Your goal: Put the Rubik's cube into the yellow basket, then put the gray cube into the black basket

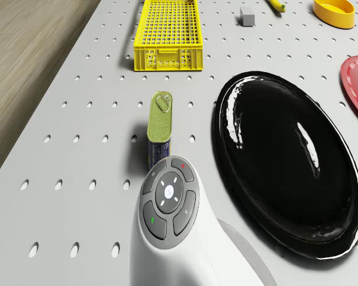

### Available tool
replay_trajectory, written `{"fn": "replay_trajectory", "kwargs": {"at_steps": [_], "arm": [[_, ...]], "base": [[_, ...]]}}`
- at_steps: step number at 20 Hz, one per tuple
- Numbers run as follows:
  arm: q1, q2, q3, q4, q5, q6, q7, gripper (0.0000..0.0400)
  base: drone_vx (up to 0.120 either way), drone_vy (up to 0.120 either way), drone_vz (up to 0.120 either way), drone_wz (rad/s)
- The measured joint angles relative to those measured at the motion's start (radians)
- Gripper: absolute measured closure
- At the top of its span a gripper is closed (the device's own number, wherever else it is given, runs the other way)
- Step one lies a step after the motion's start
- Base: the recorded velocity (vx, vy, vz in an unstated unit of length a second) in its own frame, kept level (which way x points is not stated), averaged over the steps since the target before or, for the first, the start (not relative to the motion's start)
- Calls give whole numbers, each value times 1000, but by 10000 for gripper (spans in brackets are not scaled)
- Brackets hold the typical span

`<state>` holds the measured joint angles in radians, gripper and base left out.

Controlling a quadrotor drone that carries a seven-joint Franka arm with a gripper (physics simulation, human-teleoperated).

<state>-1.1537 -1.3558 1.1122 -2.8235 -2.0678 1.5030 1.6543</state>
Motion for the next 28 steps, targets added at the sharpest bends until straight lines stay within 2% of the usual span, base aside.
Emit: {"fn": "replay_trajectory", "kwargs": {"at_steps": [11,18,23,28], "arm": [[-5,-9,3,1,6,8,4,74],[-3,-10,74,-23,74,-21,14,75],[-6,-11,134,-37,132,-41,23,75],[-10,-18,161,-42,161,-43,29,75]], "base": [[0,0,0,0],[0,0,6,0],[0,0,120,0],[0,0,120,0]]}}
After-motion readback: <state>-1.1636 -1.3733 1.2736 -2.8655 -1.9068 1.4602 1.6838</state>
